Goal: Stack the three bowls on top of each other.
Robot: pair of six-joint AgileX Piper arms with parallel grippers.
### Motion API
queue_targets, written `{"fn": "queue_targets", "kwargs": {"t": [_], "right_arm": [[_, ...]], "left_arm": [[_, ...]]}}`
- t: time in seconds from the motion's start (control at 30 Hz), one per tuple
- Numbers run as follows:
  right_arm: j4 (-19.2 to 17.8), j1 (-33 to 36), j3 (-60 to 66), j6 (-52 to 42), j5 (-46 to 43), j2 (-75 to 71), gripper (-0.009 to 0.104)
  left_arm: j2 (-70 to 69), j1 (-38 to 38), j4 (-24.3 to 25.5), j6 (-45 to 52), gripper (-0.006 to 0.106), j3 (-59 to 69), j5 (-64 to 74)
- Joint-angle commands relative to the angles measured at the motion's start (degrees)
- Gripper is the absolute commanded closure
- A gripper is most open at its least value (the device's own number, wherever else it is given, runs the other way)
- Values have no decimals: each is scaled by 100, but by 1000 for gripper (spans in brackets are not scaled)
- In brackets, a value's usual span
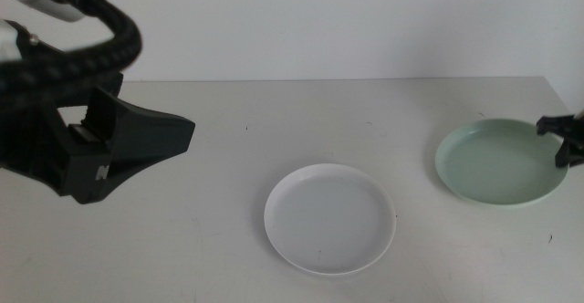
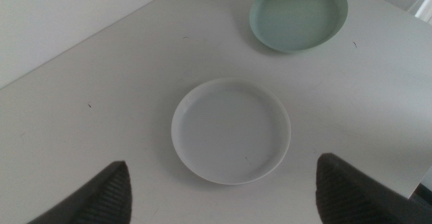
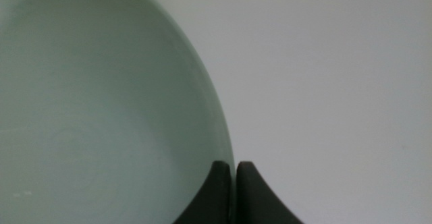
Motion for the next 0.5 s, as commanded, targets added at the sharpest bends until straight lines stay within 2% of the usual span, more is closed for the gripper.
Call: {"fn": "queue_targets", "kwargs": {"t": [0.0,0.1,0.2,0.33,0.47], "right_arm": [[206,-32,-141,-40,-1,-659,96],[445,24,-141,-62,141,-1000,96],[459,226,-141,-62,242,-1291,96],[520,699,-141,-52,309,-1560,96],[837,1191,-141,-42,382,-1632,96]], "left_arm": [[-37,-26,-129,-16,-5,-143,-370],[-37,-26,-129,-16,-5,-143,-370],[-37,-26,-129,-16,-5,-143,-370],[-37,-26,-129,-16,-5,-143,-370],[-37,-26,-129,-16,-5,-143,-375]]}}
